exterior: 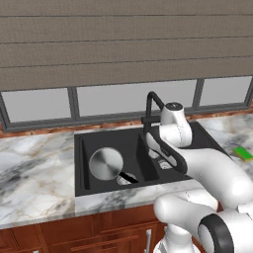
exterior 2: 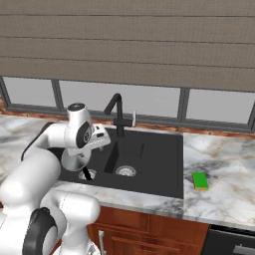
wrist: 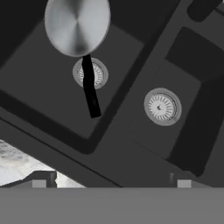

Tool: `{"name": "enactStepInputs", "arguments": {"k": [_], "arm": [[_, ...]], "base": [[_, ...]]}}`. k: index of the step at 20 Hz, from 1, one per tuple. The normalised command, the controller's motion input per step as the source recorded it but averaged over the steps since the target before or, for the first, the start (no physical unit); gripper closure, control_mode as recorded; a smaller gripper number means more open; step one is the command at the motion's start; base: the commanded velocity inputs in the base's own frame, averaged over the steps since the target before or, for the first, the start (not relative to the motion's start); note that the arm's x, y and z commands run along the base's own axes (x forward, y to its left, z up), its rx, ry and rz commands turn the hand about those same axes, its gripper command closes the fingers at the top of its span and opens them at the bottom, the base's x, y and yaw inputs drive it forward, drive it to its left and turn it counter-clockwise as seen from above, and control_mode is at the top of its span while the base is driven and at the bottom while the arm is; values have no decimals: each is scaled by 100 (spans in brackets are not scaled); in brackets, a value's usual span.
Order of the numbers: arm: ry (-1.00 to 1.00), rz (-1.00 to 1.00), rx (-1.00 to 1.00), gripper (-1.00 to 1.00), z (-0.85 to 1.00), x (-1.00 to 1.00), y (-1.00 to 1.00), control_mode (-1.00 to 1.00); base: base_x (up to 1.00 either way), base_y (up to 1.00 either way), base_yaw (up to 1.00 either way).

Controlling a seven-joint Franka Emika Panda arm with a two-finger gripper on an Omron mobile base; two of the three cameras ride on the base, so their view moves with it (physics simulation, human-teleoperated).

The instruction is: Pick the pan and sponge and place them into the sink. Then turn on the water.

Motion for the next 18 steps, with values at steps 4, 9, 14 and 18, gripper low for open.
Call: {"name": "enactStepInputs", "arguments": {"k": [4, 9, 14, 18], "arm": [[-1, -16, 0, -100, 6, -2, -35, -100], [-3, -12, 0, -100, 13, 0, -48, -100], [-3, -10, 0, -100, 20, 0, -55, -100], [0, -10, 0, -100, 11, 0, -50, -100]], "base": [[0, 0, 0], [0, 0, 0], [0, 0, 0], [0, 0, 0]]}}
